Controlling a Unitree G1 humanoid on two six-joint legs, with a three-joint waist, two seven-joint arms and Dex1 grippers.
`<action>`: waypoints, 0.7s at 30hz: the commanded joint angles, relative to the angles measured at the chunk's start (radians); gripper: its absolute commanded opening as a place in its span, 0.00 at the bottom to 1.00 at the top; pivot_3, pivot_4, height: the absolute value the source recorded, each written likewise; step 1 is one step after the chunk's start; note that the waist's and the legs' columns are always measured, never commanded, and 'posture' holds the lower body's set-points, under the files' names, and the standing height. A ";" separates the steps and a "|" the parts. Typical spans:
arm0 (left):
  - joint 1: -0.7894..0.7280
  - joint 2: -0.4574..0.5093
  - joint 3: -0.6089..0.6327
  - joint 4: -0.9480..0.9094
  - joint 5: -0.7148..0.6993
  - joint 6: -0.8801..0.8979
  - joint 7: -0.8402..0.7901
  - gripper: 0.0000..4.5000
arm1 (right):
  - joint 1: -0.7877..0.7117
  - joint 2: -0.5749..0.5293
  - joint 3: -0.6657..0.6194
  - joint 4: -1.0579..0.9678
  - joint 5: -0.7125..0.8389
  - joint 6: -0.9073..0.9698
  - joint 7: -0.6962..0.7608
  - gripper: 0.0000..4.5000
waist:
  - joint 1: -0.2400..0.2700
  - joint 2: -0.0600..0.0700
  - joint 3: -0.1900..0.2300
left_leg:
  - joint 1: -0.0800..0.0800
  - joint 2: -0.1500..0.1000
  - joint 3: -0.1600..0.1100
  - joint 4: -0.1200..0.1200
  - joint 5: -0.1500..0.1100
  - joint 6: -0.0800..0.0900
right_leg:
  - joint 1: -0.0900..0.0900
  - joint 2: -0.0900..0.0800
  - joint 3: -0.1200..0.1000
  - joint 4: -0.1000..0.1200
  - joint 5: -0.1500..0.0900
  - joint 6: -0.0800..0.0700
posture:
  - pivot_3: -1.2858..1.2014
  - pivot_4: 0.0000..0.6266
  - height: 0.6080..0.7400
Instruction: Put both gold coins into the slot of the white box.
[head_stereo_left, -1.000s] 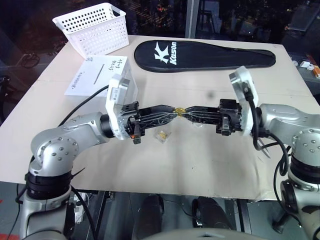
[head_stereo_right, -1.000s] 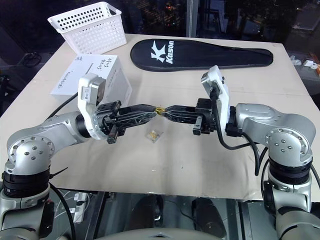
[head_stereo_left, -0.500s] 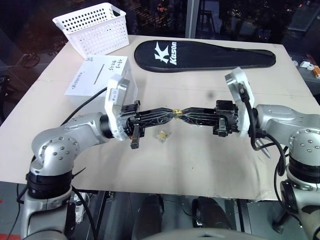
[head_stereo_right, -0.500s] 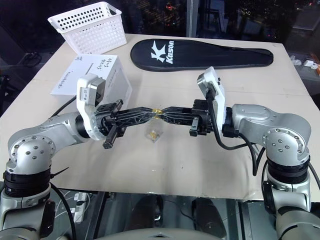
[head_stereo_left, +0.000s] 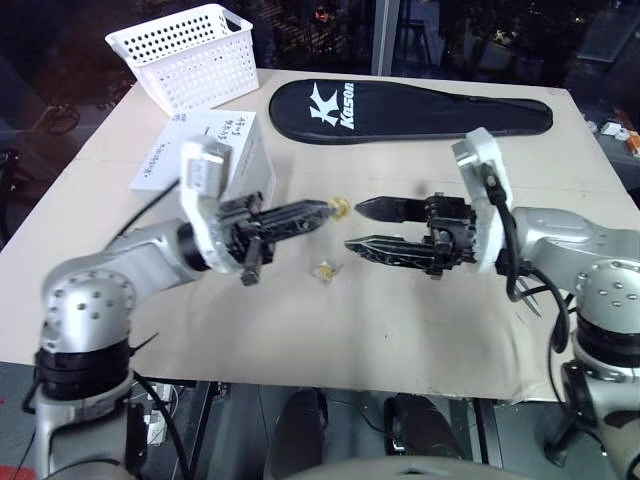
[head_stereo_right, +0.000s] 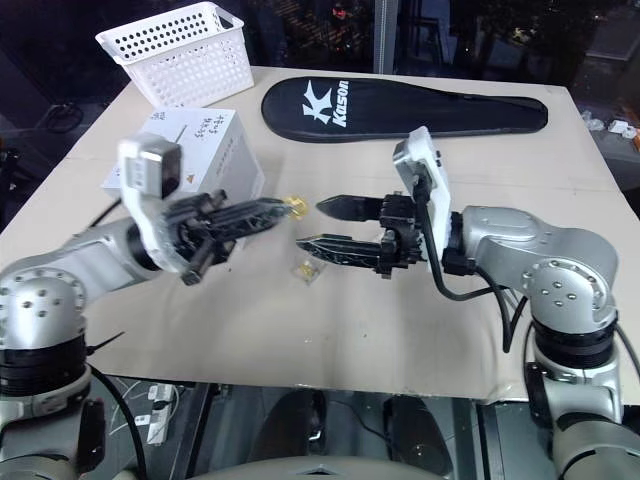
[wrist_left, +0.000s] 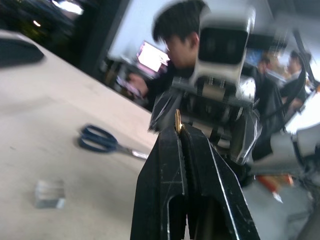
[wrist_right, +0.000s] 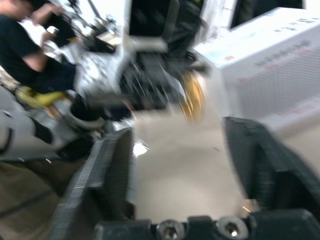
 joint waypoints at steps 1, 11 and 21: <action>-0.006 0.043 0.118 0.023 -0.130 -0.017 0.175 0.00 | -0.028 -0.053 -0.059 -0.029 0.011 -0.049 0.028 0.99 | 0.000 0.000 0.000 | 0.000 0.000 -0.001 0.000 0.000 0.000 | 0.000 0.000 0.000 0.000 0.000 0.000 | 0.52 0.24 1.00; -0.450 0.357 -0.036 0.570 0.220 0.232 0.414 0.00 | -0.074 -0.122 0.031 0.008 -0.251 -0.257 0.127 0.99 | 0.007 -0.001 0.005 | 0.000 -0.002 0.002 -0.003 0.000 0.000 | 0.000 -0.001 -0.002 -0.003 0.000 0.000 | 0.52 0.24 1.00; -0.608 0.324 -0.163 0.711 0.453 0.364 0.293 0.00 | -0.040 -0.100 0.041 -0.033 -0.294 -0.301 0.119 0.99 | 0.000 -0.002 0.005 | -0.021 -0.002 0.000 0.002 0.003 -0.005 | -0.018 -0.001 -0.004 -0.002 0.000 0.000 | 0.52 0.24 1.00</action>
